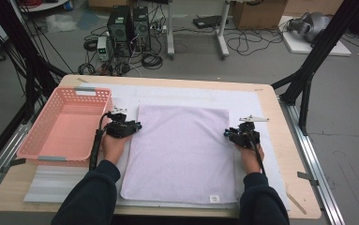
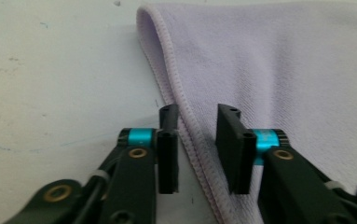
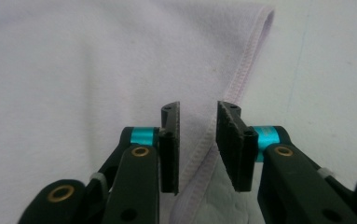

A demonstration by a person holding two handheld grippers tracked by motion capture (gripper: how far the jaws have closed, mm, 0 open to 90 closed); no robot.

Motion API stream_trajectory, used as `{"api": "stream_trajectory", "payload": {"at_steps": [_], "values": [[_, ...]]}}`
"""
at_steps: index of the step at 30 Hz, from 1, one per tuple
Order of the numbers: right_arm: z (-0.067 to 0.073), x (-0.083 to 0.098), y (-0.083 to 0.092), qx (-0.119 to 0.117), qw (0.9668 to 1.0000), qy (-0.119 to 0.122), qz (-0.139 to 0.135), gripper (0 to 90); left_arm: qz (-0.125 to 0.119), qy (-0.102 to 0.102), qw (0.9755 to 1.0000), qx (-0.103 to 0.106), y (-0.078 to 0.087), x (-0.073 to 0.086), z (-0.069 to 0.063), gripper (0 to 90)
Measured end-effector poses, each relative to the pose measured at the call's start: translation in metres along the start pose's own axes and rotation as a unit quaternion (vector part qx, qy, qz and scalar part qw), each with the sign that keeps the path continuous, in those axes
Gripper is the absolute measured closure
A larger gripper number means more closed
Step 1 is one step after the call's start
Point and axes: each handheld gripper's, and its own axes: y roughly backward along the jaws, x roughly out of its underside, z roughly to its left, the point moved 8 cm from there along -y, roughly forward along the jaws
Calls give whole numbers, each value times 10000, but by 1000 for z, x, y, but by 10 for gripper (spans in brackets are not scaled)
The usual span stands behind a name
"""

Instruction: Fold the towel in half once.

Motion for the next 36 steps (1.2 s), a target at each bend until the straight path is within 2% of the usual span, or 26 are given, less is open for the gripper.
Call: {"api": "stream_trajectory", "payload": {"at_steps": [1, 3, 5, 8, 9, 10, 12, 14, 16, 19, 21, 25, 26, 28, 31, 32, 33, 35, 36], "values": [[0, -1, -2, 22, 10000, -2, 30, 820, 20, -121, 9999, -40, 0, 0, 0, 758], [-3, -3, -4, 139, 9999, 89, 51, 867, -20, -235, 9996, -148, 0, -1, 0, 853], [-9, -4, -3, 414, 9990, 152, 34, 870, -50, -243, 9991, -352, 1, -2, 3, 871], [-12, -4, -2, 533, 9985, 111, 7, 846, -65, -180, 9987, -463, 1, -3, 5, 875], [-12, -5, -2, 646, 9976, 231, 0, 805, -56, -204, 9987, -467, 1, -2, 5, 866], [-12, -4, -1, 737, 9970, 246, 26, 753, -65, -262, 9984, -491, 2, -2, 6, 835], [-14, -5, 3, 650, 9978, 89, -97, 678, -34, -350, 9978, -559, 6, -2, 10, 681], [-17, -4, 11, 541, 9982, 5, -249, 651, 0, -453, 9978, -476, 9, 0, 8, 597], [-15, -2, 19, 265, 9991, -29, -327, 637, -101, -507, 9979, -391, 14, 1, 4, 509], [-5, 8, 29, -56, 9996, 172, -237, 574, -272, -508, 9983, -30, 20, 2, -7, 456], [0, 17, 34, -79, 9994, 300, -164, 534, -299, -521, 9979, 238, 24, 5, -14, 408], [10, 35, 35, -247, 9977, 621, 124, 490, -513, -518, 9959, 527, 35, 4, -21, 325], [9, 36, 37, -241, 9976, 648, 84, 487, -572, -521, 9954, 566, 38, 3, -21, 307], [3, 37, 41, -68, 9976, 671, 143, 477, -675, -452, 9946, 642, 44, 1, -21, 279], [-4, 37, 51, 241, 9974, 675, 43, 493, -846, -375, 9929, 748, 50, 1, -22, 239], [-4, 36, 55, 192, 9977, 646, -33, 481, -857, -372, 9925, 788, 51, 2, -23, 203], [-2, 35, 59, 33, 9985, 531, -158, 475, -842, -386, 9923, 826, 52, 2, -24, 169], [2, 29, 68, -212, 9979, 393, -459, 458, -944, -414, 9906, 904, 56, 0, -27, 170], [3, 26, 72, -267, 9970, 417, -592, 447, -1000, -405, 9895, 961, 57, -2, -29, 169]]}}
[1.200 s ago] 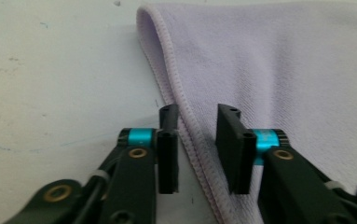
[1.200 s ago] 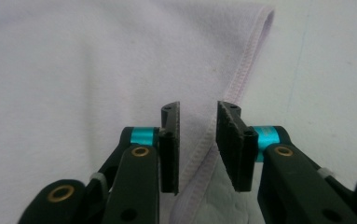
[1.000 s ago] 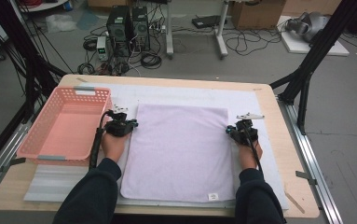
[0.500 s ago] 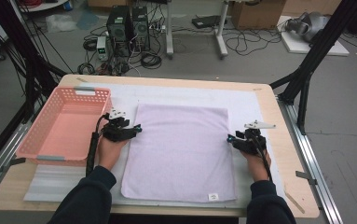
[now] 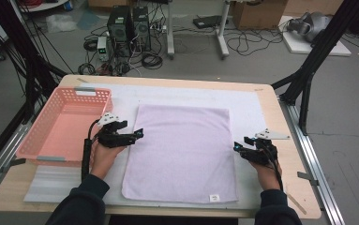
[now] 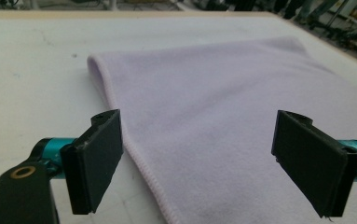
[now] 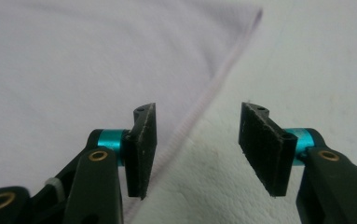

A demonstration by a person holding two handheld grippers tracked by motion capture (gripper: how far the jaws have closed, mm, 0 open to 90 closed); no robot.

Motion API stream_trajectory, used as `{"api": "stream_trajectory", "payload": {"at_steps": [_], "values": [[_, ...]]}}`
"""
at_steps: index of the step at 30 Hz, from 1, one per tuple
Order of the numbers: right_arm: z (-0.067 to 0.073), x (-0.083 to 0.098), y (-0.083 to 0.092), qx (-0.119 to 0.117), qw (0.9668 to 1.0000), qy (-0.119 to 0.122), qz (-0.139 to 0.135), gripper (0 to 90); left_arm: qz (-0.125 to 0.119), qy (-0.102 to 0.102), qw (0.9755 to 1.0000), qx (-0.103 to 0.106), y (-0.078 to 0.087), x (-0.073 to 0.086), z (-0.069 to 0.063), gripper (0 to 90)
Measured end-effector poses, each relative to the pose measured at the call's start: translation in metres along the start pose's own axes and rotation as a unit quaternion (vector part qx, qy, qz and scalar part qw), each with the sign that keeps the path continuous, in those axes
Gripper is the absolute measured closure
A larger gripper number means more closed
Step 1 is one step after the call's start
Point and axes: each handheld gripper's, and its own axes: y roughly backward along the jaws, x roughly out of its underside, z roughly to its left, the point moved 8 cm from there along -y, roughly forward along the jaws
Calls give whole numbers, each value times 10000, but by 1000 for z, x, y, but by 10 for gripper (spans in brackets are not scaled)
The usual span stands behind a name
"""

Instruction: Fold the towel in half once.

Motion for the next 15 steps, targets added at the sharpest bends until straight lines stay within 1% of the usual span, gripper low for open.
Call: {"api": "stream_trajectory", "payload": {"at_steps": [3, 6, 7, 8, 12, 15], "values": [[2, -7, 7, -44, 9996, 126, -233, 386, -42, -114, 9998, 164, 0, -1, -4, 169], [2, -8, 8, -48, 9993, 200, -301, 312, -48, -146, 9996, 228, -1, 0, -5, 169], [1, -7, 7, -16, 9993, 198, -301, 291, -34, -139, 9997, 207, -1, 0, -4, 169], [1, -8, 7, -6, 9993, 176, -320, 283, -30, -141, 9997, 205, 0, 0, -4, 169], [0, -10, 6, 44, 9989, 225, -404, 258, -59, -129, 9997, 178, 2, -1, -1, 171], [-1, -9, 6, 79, 9991, 192, -358, 247, -49, -122, 9997, 184, 3, -1, -1, 172]]}}
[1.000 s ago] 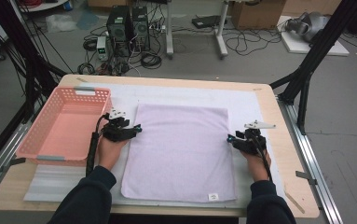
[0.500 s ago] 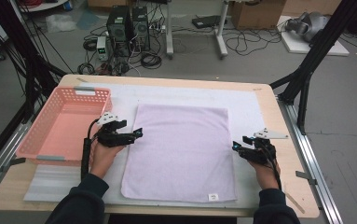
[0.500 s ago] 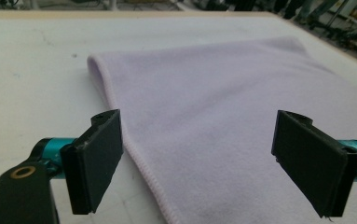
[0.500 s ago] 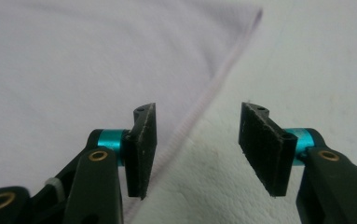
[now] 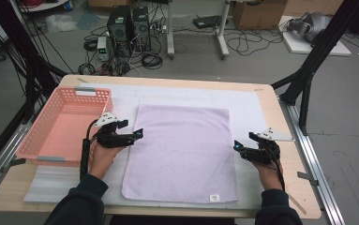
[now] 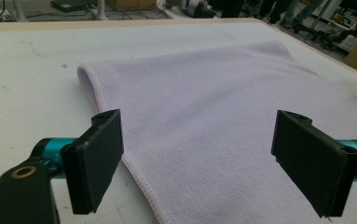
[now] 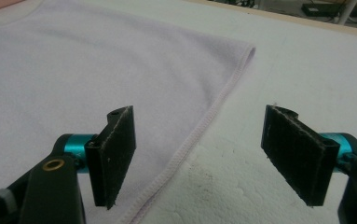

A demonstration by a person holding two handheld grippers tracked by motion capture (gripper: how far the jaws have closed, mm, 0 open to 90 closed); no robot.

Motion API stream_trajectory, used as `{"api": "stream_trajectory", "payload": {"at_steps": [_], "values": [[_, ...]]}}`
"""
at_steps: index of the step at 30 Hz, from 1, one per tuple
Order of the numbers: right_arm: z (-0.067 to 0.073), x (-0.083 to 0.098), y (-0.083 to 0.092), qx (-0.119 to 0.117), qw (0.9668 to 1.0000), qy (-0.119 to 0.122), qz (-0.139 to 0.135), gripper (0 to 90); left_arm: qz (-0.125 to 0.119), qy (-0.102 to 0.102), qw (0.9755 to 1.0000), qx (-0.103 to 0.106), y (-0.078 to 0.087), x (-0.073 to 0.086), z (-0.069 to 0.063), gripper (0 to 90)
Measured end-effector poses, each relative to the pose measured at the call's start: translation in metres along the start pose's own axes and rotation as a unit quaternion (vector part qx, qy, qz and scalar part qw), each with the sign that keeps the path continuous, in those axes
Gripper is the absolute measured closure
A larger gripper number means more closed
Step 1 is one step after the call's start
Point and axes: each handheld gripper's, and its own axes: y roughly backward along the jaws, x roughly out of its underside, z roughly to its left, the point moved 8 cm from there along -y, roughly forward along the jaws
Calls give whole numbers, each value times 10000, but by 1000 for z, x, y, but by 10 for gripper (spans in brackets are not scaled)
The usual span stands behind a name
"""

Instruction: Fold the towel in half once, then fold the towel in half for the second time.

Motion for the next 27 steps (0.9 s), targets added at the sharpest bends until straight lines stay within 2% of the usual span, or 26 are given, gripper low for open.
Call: {"api": "stream_trajectory", "payload": {"at_steps": [6, 20, 23, 27], "values": [[0, 1, -1, -35, 10000, -16, 28, 225, 74, -66, 9999, 14, -3, 2, -3, 173], [-1, 4, -4, -59, 9999, -43, 103, 220, 139, -44, 9999, 13, -7, 5, -4, 177], [-3, 4, -5, -99, 9999, -114, 82, 219, 182, -77, 9998, 2, -7, 6, -4, 179], [-4, 5, -10, -159, 9995, -185, 194, 206, 245, -89, 9997, -36, -10, 6, -4, 188]]}}
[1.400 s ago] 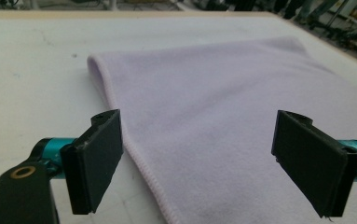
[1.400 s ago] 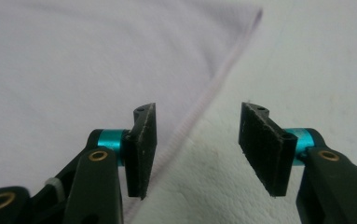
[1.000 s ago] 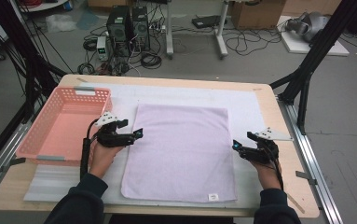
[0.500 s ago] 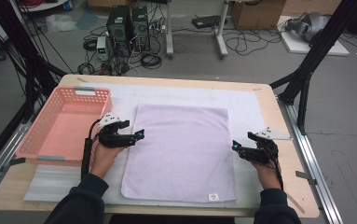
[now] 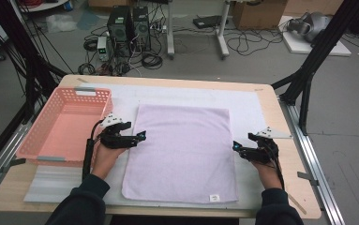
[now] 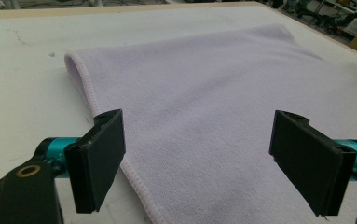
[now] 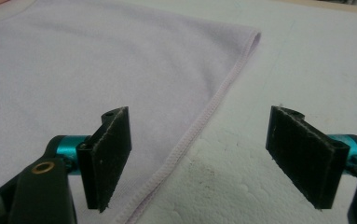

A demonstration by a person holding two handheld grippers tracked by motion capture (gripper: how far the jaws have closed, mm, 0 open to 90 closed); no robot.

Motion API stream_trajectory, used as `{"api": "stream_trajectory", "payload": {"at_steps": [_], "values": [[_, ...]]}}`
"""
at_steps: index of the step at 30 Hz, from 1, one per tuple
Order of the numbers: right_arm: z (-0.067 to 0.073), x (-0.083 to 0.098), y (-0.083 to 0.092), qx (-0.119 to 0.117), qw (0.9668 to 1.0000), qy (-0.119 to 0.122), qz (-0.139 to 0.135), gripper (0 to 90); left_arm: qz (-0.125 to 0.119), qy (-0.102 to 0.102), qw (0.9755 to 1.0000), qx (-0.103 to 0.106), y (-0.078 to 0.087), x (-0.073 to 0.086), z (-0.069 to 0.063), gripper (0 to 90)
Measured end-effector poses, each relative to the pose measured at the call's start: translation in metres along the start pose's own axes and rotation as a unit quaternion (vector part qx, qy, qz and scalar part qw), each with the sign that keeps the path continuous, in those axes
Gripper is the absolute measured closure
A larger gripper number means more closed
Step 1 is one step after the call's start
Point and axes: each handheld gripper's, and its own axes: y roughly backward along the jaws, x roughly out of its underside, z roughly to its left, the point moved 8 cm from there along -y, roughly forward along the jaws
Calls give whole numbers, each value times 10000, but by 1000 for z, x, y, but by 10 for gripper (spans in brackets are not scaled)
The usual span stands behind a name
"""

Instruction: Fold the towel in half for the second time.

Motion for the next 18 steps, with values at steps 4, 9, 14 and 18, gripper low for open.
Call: {"api": "stream_trajectory", "payload": {"at_steps": [4, 9, 14, 18], "values": [[-1, -1, -6, -55, 9999, 45, 96, 204, 44, 180, 9998, -91, -4, -1, 6, 206], [-4, -6, -15, -147, 9997, -59, 186, 202, 235, 207, 9989, -347, -16, -2, 15, 219], [-11, -13, -27, -89, 9994, -180, 288, 178, 368, 629, 9966, -377, -33, -3, 27, 205], [-17, -19, -40, -184, 9985, -293, 421, 174, 445, 637, 9960, -438, -43, -11, 35, 195]]}}
